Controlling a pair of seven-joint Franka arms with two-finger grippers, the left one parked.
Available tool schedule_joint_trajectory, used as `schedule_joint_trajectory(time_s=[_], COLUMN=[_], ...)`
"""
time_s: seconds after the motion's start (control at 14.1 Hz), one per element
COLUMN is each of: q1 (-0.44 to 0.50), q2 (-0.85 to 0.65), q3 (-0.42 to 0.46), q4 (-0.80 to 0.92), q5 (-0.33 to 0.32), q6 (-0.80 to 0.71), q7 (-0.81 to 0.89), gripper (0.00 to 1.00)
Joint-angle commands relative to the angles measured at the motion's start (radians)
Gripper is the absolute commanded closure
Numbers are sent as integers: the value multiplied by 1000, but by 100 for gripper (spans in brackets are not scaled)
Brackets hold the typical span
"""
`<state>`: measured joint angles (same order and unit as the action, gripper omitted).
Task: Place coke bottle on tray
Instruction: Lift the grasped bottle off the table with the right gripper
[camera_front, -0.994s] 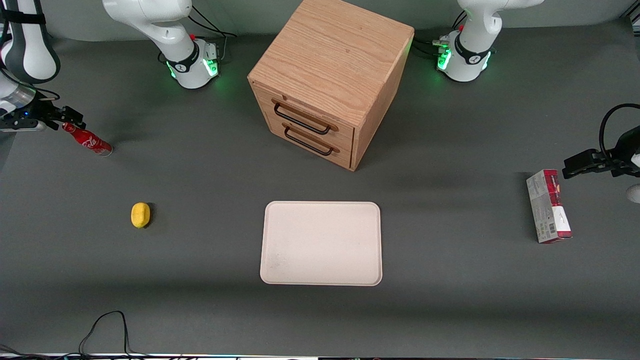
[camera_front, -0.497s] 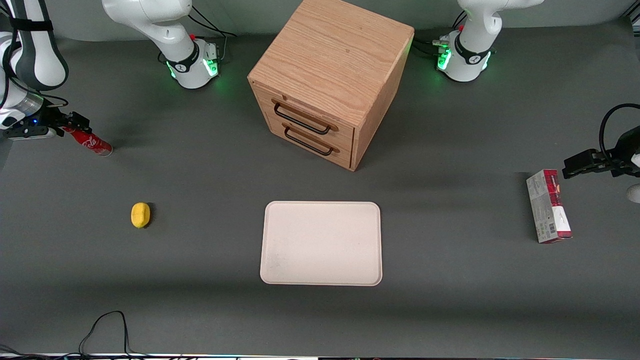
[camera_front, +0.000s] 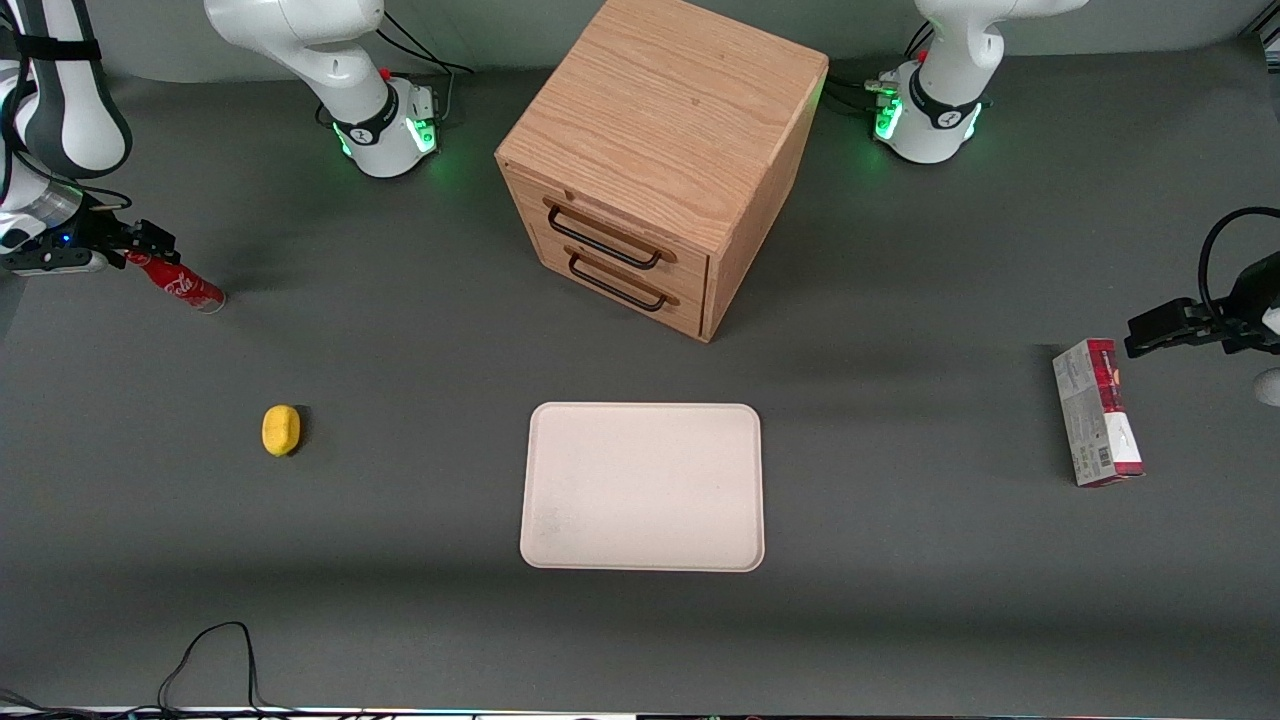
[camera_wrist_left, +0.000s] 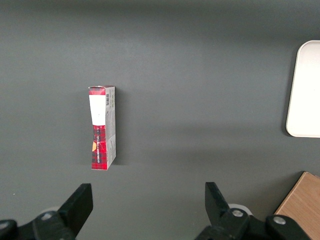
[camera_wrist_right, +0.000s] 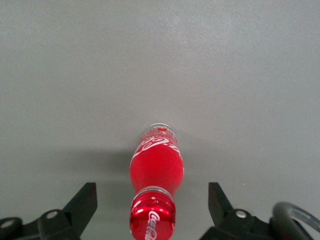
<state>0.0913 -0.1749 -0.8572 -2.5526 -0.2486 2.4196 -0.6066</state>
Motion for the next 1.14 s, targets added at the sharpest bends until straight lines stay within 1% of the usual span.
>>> schedule_joint_trajectory(time_s=[0.0, 0.07, 0.14, 0.28, 0.35, 0.57, 0.64, 0.71, 0.85, 0.92, 1.06], q1=[10, 11, 13, 13, 13, 19, 54, 98, 187, 223, 286], q2=[5, 5, 6, 6, 6, -3, -15, -24, -11, -6, -6], q3=[-11, -11, -11, -9, -9, 4, 4, 4, 3, 3, 4], q4=[5, 6, 8, 9, 11, 40, 85, 176, 389, 487, 657], q5=[-8, -8, -8, -8, -8, -8, -8, -5, 43, 54, 57], q6=[6, 6, 6, 4, 4, -20, -96, -217, -461, -556, -689], q7=[-22, -22, -22, -22, -22, -16, -6, 5, 28, 28, 30], gripper=[44, 59, 70, 79, 82, 84, 84, 84, 84, 84, 84])
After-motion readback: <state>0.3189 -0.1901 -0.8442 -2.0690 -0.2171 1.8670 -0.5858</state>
